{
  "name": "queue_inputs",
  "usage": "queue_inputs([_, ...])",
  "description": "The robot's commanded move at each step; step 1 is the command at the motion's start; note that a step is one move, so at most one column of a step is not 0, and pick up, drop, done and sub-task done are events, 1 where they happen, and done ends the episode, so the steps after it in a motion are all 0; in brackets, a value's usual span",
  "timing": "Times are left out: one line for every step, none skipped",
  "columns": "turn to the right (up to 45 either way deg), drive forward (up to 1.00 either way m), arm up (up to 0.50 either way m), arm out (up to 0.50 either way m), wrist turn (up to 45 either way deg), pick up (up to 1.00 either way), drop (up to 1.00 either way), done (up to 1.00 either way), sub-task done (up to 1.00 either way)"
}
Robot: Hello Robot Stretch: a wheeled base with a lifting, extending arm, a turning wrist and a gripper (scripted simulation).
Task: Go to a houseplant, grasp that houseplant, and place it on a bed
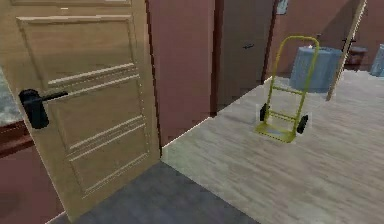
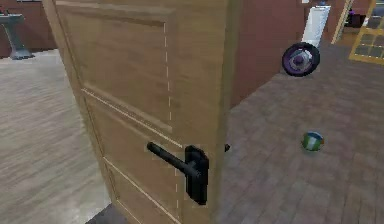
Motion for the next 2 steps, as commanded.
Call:
queue_inputs([-45.0,0.0,0.0,0.0,0.0,0.0,0.0,0.0,0.0])
queue_inputs([-30.0,0.0,0.0,0.0,0.0,0.0,0.0,0.0,0.0])
